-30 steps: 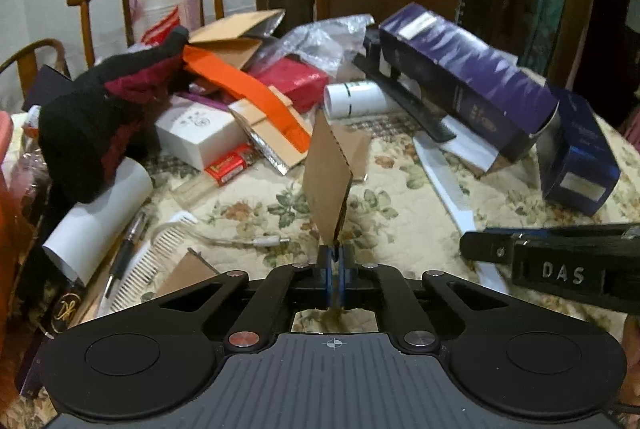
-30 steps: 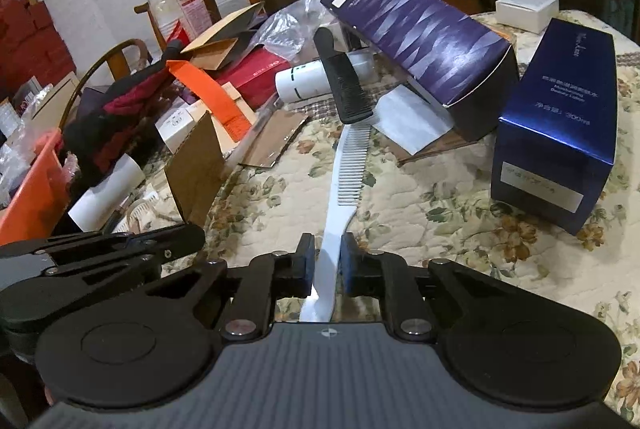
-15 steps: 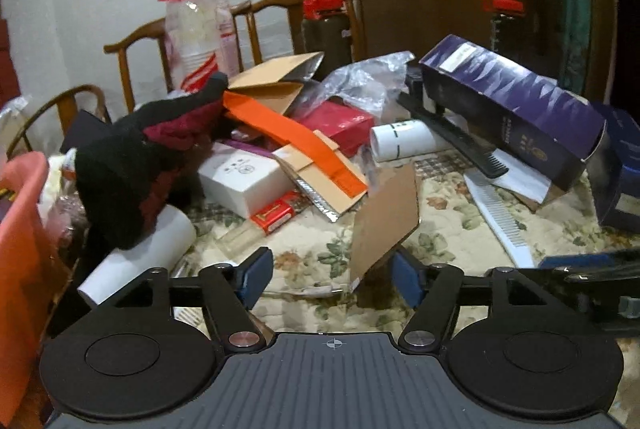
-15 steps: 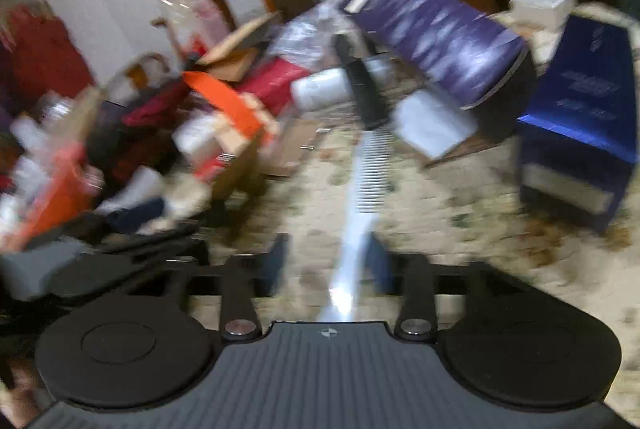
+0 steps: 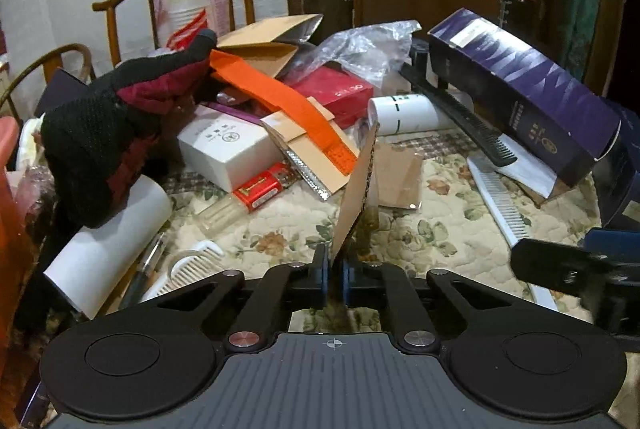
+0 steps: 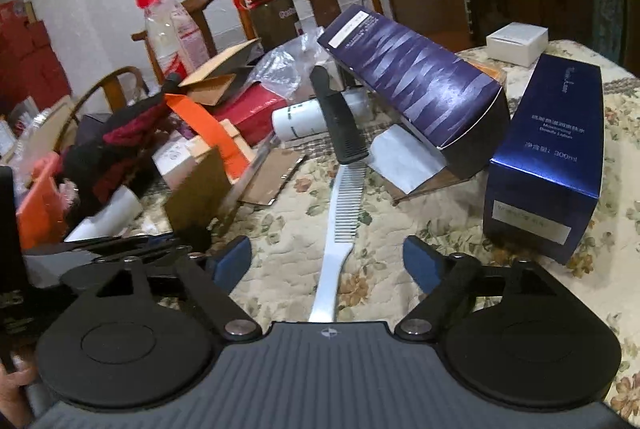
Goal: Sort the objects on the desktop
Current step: 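Lift the white comb with the right tool and carry it toward the pink basin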
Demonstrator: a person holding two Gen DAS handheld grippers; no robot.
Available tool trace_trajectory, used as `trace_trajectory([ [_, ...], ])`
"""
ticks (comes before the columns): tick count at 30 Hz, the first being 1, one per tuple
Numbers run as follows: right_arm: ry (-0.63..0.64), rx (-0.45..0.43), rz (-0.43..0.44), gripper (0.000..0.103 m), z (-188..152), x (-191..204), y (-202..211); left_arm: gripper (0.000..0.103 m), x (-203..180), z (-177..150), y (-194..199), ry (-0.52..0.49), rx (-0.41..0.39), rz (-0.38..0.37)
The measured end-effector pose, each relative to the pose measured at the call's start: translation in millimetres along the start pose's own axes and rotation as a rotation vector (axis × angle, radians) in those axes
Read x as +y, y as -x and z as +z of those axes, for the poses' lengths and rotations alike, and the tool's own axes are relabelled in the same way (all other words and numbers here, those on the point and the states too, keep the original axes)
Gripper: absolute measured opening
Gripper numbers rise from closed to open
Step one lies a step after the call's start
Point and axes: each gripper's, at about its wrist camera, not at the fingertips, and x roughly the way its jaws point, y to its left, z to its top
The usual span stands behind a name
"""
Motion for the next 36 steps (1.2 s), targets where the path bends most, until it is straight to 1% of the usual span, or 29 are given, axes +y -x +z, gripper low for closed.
trace_trajectory([
  [4, 0.054, 0.008, -0.013, 0.094, -3.6, 9.2, -10.7, 0.000, 12.2, 1.8, 1.0, 0.042, 0.011, -0.023],
  [6, 0.068, 0.034, -0.027, 0.092, -5.7, 13.8, -19.9, 0.000, 16.1, 2.4, 0.4, 0.058, 0.016, -0.033],
  [7, 0.070, 0.022, -0.069, 0.089, -7.4, 16.9, -22.3, 0.000, 16.6, 2.4, 0.4, 0.060, 0.017, -0.036],
  [8, 0.075, 0.016, -0.120, 0.074, -7.8, 20.7, -23.3, 0.000, 16.4, 2.1, 0.5, 0.060, 0.017, -0.036],
  [9, 0.090, 0.008, -0.189, 0.039, -8.3, 25.5, -24.0, 0.000, 16.1, 1.6, 0.8, 0.057, 0.016, -0.035],
  [10, 0.112, -0.007, -0.273, 0.021, -9.3, 29.7, -24.6, 0.000, 15.9, 1.2, 1.2, 0.054, 0.015, -0.035],
  [11, 0.111, -0.018, -0.288, 0.016, -10.0, 28.3, -24.5, 0.000, 16.1, 0.7, 1.8, 0.054, 0.015, -0.036],
  [13, 0.081, -0.025, -0.245, 0.016, -9.8, 20.1, -21.7, 0.000, 17.2, 0.4, 3.2, 0.058, 0.017, -0.039],
  [16, -0.006, -0.019, -0.185, 0.016, -5.8, 5.9, -16.8, 0.001, 19.8, 0.4, 6.9, 0.066, 0.017, -0.051],
  [20, -0.124, 0.003, -0.038, 0.016, -2.6, -7.5, -6.4, 0.001, 24.4, 2.2, 15.6, 0.074, -0.001, -0.057],
  [24, -0.136, -0.004, -0.005, 0.016, -3.1, -6.7, 1.1, 0.001, 27.7, 5.6, 25.7, 0.083, -0.025, -0.071],
  [28, -0.170, 0.015, 0.064, 0.016, -2.3, -6.1, 1.2, 0.001, 27.4, 7.9, 32.4, 0.089, -0.032, -0.097],
  [32, -0.172, -0.001, 0.115, 0.016, -1.9, -2.1, 7.2, 0.001, 24.3, 7.5, 37.3, 0.085, -0.028, -0.114],
  [36, -0.160, -0.009, 0.126, 0.016, -2.4, 2.1, 11.6, 0.001, 22.8, 6.5, 50.2, 0.080, -0.042, -0.112],
])
